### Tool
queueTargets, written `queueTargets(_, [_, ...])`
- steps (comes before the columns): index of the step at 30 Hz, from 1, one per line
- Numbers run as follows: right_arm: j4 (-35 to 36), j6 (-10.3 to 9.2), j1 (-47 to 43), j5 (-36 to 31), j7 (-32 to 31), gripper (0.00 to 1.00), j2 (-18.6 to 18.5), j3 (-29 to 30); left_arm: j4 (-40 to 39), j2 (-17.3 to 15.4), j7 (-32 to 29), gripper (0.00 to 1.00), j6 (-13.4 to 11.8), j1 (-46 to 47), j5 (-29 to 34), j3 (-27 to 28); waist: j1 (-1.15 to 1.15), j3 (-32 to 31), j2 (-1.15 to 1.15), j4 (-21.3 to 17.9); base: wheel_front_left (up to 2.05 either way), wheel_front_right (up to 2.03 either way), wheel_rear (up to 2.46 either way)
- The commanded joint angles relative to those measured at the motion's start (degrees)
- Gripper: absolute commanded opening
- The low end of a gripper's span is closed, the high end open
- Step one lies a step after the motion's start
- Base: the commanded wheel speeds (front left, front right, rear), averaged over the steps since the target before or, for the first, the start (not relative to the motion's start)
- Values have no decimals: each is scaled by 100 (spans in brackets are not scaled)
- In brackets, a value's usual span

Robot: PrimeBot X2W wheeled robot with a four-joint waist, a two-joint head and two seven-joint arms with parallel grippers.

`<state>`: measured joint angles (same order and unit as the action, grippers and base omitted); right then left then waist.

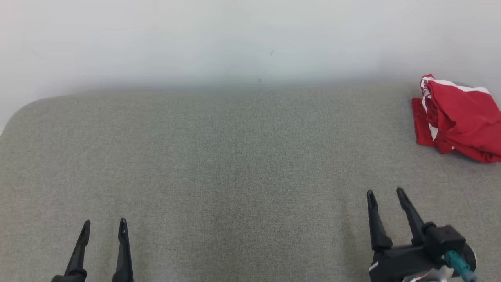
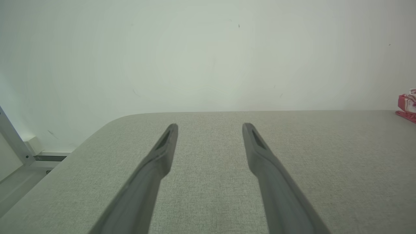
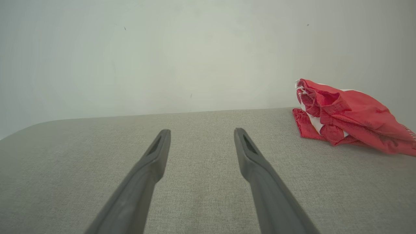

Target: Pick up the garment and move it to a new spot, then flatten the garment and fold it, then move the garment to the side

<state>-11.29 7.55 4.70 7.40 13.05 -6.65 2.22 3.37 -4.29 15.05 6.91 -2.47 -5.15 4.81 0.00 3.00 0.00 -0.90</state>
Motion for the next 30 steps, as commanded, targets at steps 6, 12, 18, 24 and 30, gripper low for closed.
queueTargets(6, [-12,-17,-470,95,119,100,173,-18,73,35,15,100,5,-224,74,-2,0,-267,0,33,0,0,0])
queueTargets(12, [-111,-17,-581,53,165,100,260,-126,144,49,15,100,11,-280,94,-14,0,-350,0,35,0,0,0])
queueTargets(18, [-213,-17,-612,30,188,100,292,-155,227,64,15,100,19,-320,27,-23,0,-403,0,48,0,0,0])
queueTargets(24, [-255,-17,-594,49,210,100,304,-48,332,68,15,100,28,-317,-1,-3,0,-423,0,35,0,0,0])
queueTargets(30, [-283,-17,-545,16,209,100,288,-47,395,67,15,100,34,-280,8,10,0,-425,0,19,0,0,0])
